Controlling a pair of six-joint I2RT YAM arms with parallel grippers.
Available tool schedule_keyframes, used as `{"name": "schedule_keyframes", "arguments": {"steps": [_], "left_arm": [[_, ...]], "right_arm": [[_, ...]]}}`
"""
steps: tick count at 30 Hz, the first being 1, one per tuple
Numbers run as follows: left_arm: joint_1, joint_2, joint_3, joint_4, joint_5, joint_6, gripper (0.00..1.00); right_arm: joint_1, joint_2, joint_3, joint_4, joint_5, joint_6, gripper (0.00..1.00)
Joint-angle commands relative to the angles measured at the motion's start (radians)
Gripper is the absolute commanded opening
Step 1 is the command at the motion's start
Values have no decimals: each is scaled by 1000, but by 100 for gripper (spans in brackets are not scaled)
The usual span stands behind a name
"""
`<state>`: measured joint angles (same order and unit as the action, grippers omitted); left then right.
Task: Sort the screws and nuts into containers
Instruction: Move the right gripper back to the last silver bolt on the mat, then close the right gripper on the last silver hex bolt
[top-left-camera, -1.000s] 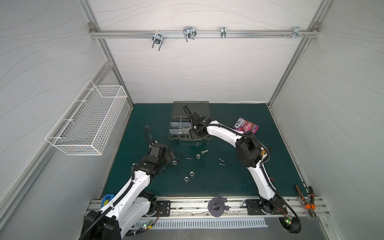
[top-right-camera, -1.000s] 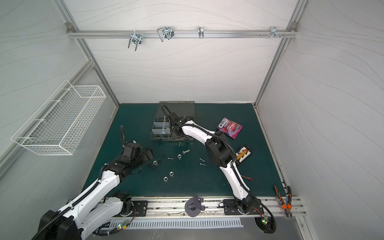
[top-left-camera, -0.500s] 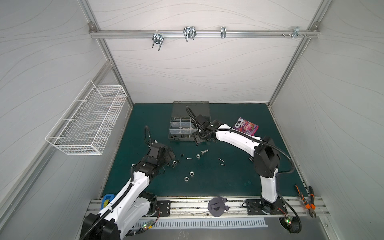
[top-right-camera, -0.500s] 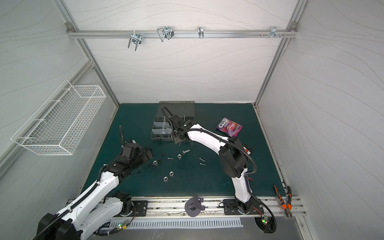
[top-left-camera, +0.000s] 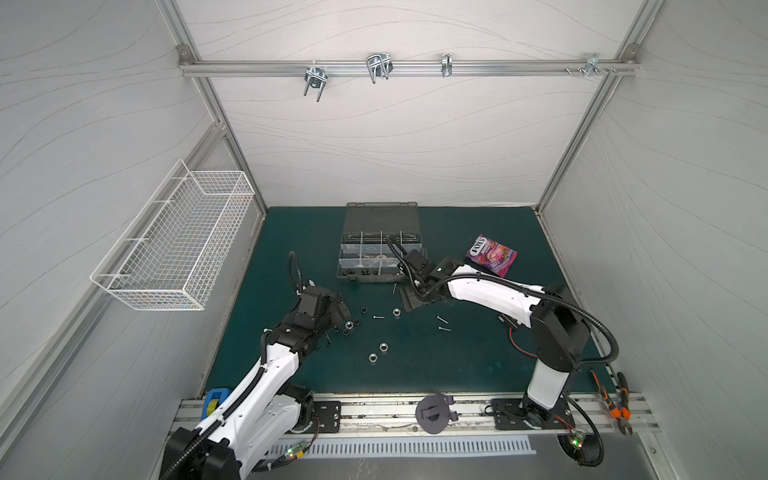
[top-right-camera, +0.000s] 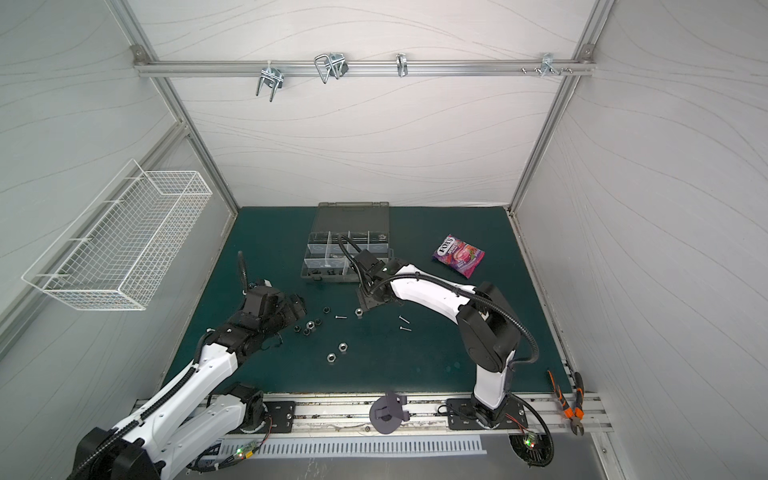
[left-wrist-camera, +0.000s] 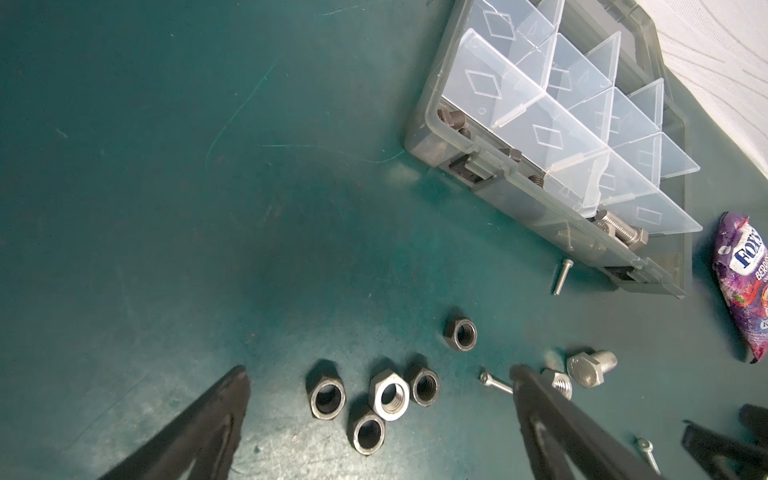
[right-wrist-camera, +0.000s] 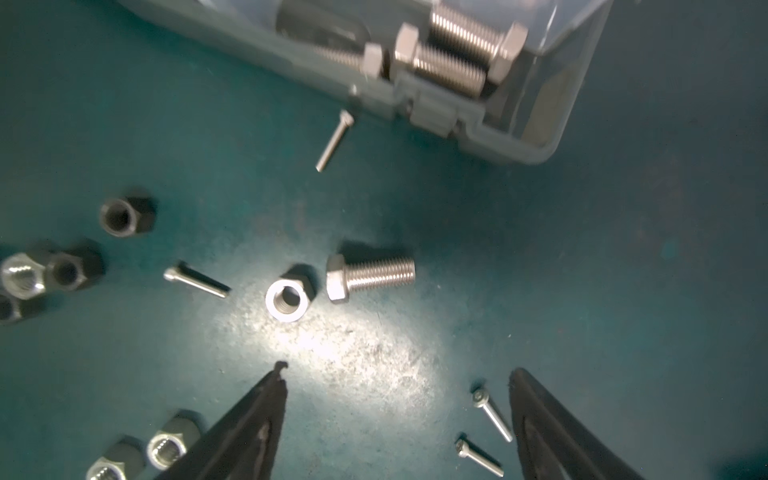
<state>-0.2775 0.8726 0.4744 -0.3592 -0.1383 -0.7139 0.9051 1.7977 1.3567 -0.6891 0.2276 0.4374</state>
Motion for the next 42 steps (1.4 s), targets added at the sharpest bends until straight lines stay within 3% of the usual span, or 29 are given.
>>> {"name": "schedule_keyframes", "arguments": {"steps": [1, 12, 42], "left_arm": [[3, 6, 1, 9, -6, -16, 99], [3, 9, 3, 4, -9, -12, 99], [3, 32, 17, 8, -3, -5, 99]], "right_arm": [[8, -11, -10, 22, -32, 24, 86], [-4, 120, 71, 25, -55, -2, 82], [-59, 275, 134, 32, -96, 3, 71]]}}
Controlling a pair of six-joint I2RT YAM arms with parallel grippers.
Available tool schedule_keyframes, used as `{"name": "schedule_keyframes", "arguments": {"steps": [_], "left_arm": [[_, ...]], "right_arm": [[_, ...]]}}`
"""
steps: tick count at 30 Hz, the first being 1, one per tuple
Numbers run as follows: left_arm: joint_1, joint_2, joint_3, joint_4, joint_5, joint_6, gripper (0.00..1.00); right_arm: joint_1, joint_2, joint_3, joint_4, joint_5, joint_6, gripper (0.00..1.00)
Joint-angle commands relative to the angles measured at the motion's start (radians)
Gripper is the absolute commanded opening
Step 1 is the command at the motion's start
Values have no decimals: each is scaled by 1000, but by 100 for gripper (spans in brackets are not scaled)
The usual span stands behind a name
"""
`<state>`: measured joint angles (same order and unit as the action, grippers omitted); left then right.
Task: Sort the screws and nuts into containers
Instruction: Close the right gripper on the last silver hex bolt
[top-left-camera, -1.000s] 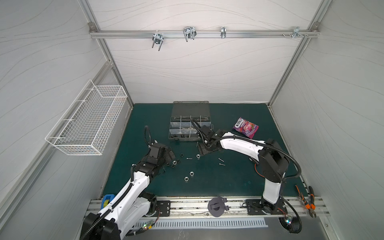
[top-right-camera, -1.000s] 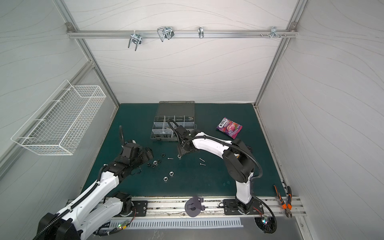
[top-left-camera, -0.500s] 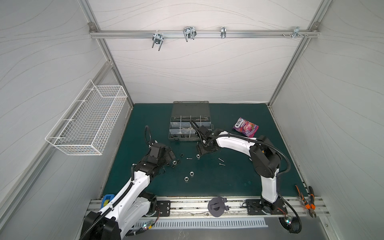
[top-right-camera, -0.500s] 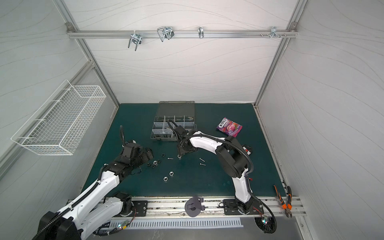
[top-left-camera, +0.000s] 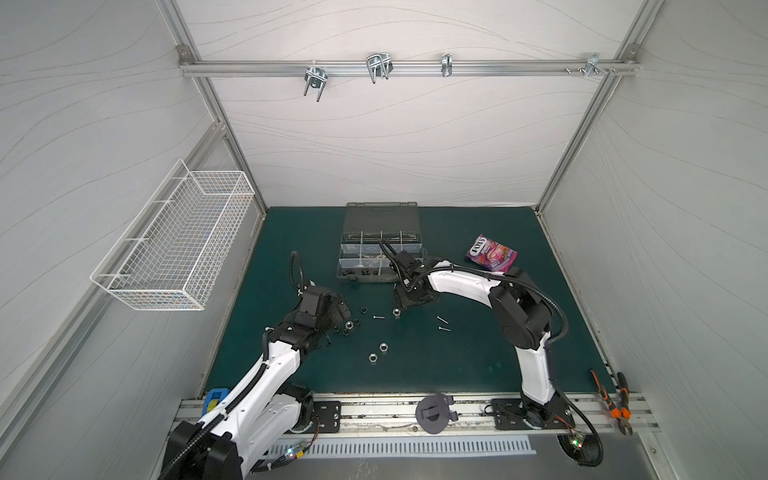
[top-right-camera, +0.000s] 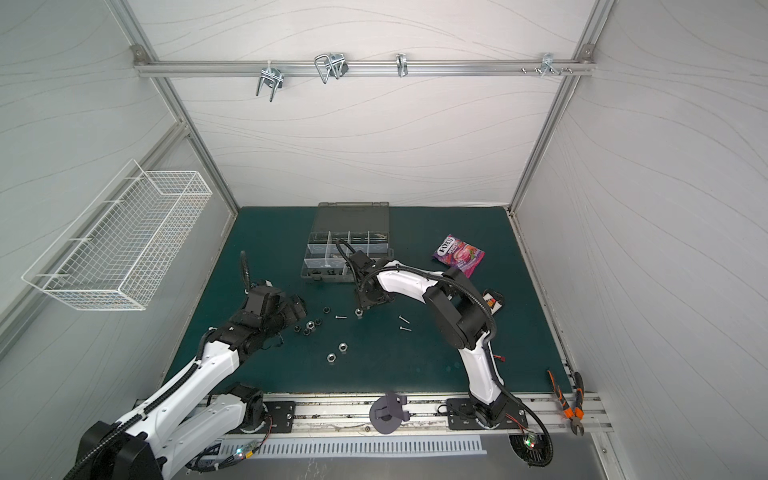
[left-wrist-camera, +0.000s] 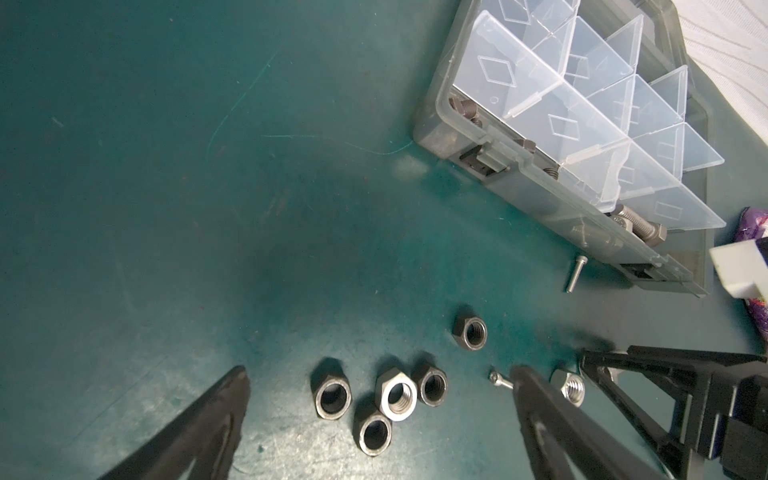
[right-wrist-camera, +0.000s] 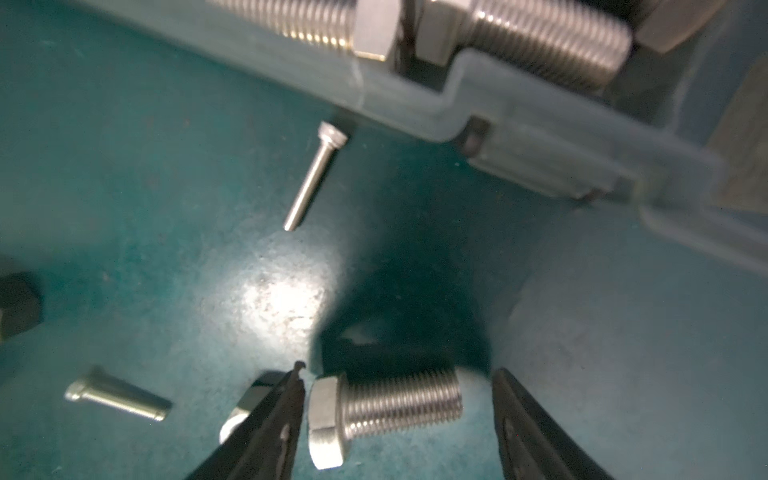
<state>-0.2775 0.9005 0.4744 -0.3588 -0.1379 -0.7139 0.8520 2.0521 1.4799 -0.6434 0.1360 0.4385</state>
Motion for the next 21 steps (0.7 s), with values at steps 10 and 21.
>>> {"name": "schedule_keyframes", "arguments": {"steps": [10, 21], "left_arm": [[3, 2, 17, 4, -5, -2, 99], [3, 5, 18, 1, -5, -2, 99]], "right_arm": [[-7, 43, 5, -12, -9, 4, 64], [-1, 39, -5, -25, 1, 2, 56]]}}
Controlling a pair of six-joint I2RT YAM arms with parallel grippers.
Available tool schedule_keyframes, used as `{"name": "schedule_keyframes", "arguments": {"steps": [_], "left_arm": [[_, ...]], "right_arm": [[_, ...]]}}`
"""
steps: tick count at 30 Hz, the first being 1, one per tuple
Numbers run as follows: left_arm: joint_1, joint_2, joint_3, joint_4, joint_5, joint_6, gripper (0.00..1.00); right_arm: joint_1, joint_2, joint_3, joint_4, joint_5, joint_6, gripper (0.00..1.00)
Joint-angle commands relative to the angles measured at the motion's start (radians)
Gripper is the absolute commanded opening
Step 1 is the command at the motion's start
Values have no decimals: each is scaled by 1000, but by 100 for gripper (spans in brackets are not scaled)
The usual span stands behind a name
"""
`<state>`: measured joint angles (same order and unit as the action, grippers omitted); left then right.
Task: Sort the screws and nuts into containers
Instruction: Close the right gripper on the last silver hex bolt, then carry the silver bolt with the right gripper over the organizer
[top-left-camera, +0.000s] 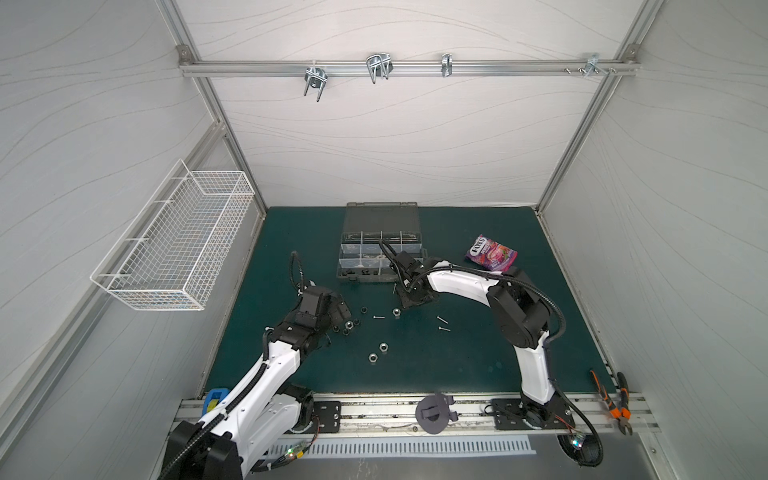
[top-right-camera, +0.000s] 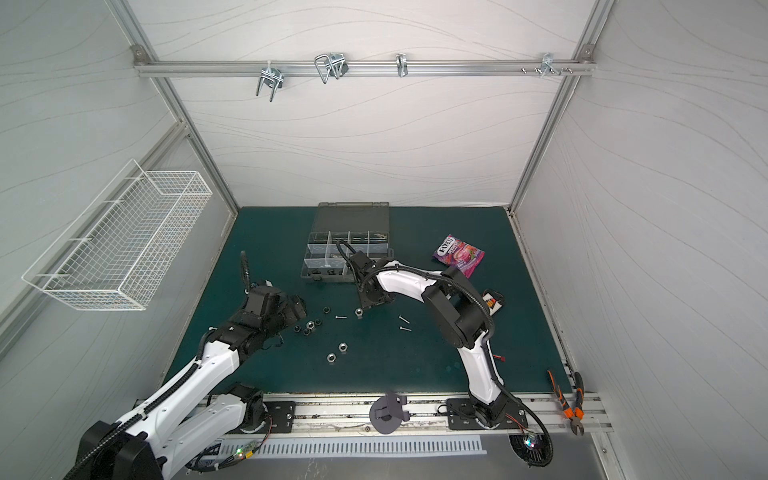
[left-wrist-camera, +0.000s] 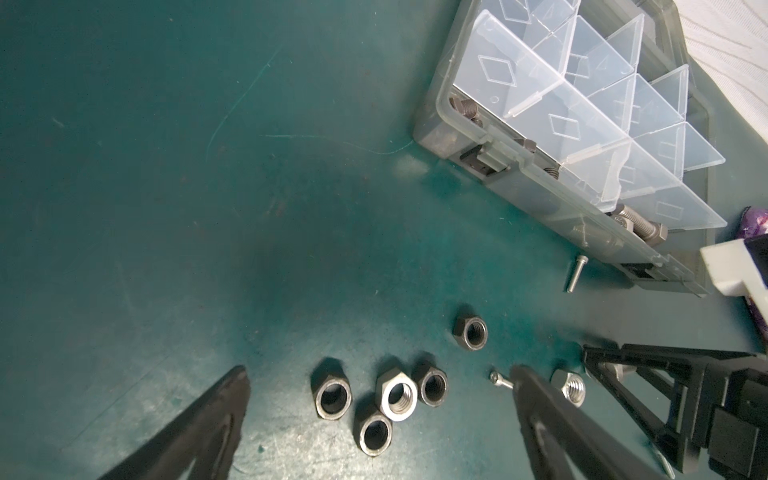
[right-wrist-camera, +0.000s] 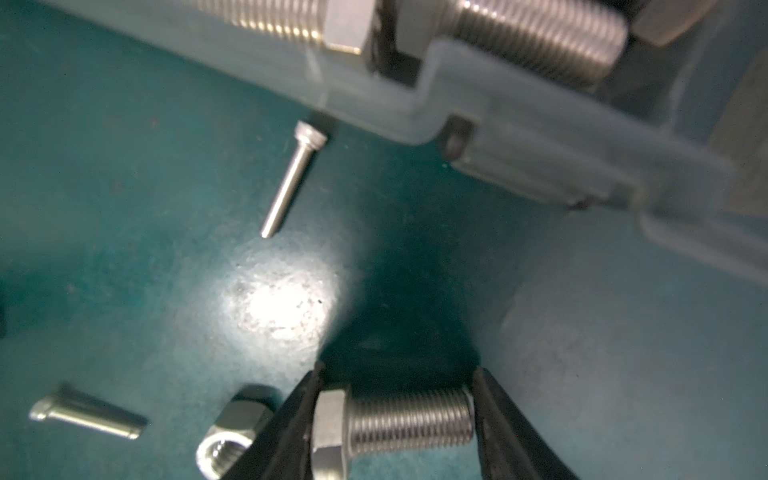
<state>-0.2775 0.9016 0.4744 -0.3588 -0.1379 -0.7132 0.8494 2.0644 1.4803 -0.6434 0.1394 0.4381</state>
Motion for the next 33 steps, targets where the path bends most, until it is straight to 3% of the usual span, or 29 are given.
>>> {"name": "schedule_keyframes", "arguments": {"steps": [1, 12, 26, 33], "left_arm": [[3, 3, 17, 0, -5, -3, 99], [3, -13, 13, -11, -14, -2, 99], [3, -10, 9, -5, -11, -8, 99], [3, -13, 6, -1, -7, -10, 99]], "right_arm": [[2, 24, -9, -26, -3, 2, 55], [2, -31, -33, -18, -8, 8, 34], [3, -144, 23, -44, 14, 5, 31], [3, -107, 139, -59, 28, -21, 32]]}}
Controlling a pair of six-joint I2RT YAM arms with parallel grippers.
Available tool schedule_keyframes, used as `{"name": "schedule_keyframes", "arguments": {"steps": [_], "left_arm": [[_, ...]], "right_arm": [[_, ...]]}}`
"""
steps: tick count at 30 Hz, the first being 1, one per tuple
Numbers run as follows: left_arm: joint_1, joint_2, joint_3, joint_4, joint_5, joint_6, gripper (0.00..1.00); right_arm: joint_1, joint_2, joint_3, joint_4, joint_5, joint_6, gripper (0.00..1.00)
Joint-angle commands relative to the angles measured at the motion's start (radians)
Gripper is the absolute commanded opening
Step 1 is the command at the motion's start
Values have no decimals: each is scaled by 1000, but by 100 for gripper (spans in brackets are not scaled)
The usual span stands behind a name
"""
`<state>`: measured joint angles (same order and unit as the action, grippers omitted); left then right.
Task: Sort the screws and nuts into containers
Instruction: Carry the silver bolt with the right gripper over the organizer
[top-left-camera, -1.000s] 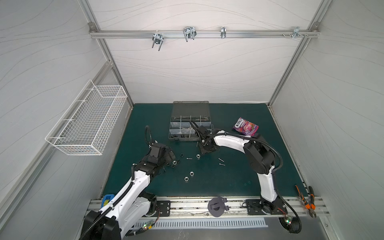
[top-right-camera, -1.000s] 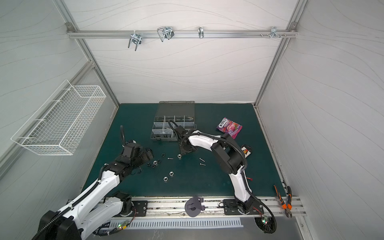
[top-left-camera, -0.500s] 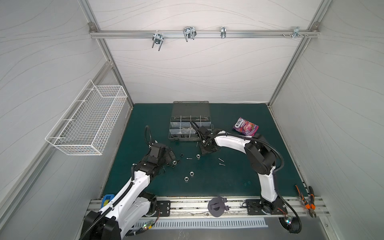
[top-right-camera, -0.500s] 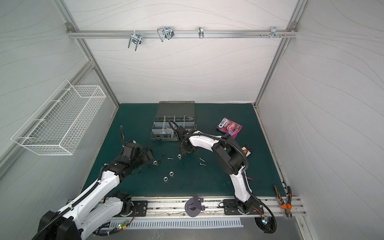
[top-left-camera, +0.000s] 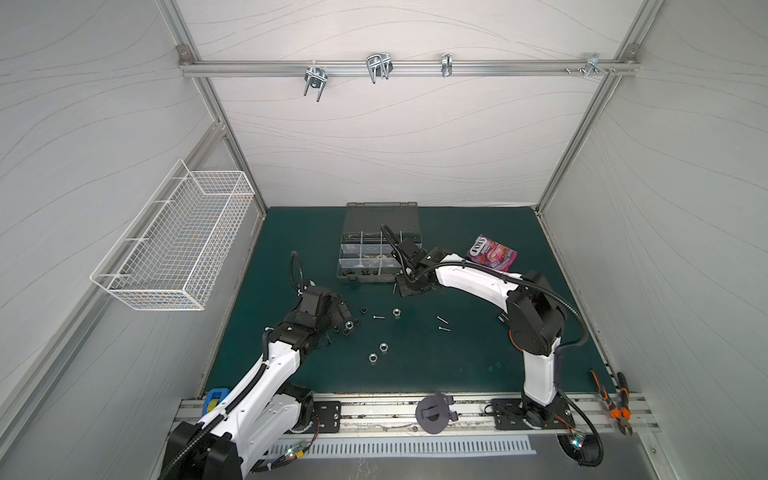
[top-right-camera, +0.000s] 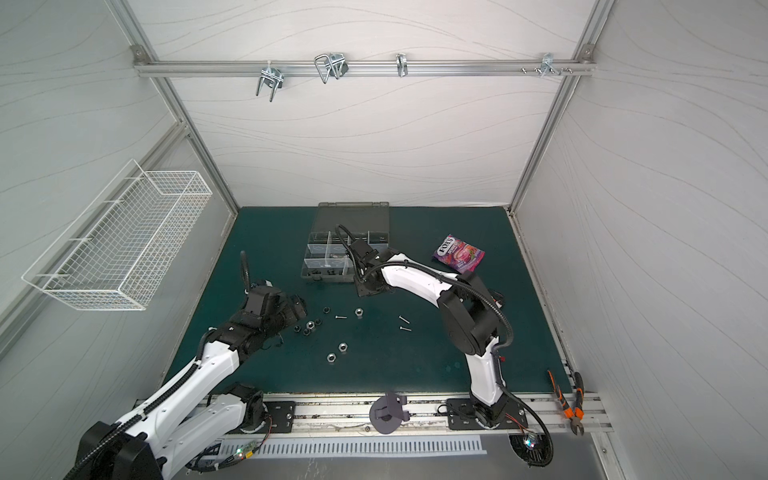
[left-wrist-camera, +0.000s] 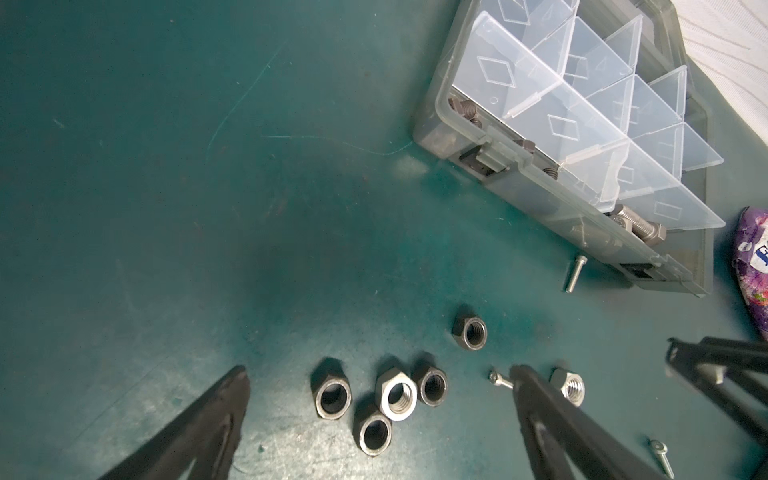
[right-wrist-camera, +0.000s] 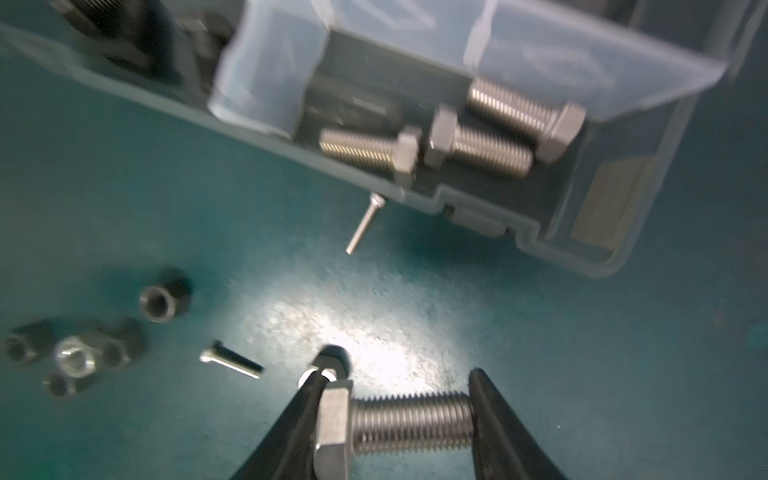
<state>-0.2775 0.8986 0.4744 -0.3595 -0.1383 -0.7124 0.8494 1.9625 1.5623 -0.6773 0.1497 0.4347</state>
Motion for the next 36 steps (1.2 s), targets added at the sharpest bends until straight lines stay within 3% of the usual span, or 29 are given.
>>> {"name": "schedule_keyframes", "arguments": {"steps": [1, 14, 36], "left_arm": [[3, -10, 5, 1, -7, -11, 99], [3, -3, 5, 9, -1, -11, 99], [3, -2, 16, 7, 21, -9, 99]], "right_arm": [[3, 7, 78, -28, 21, -21, 32], [-5, 176, 307, -37, 83, -73, 33], [-30, 347, 442, 27, 133, -85, 36]]}}
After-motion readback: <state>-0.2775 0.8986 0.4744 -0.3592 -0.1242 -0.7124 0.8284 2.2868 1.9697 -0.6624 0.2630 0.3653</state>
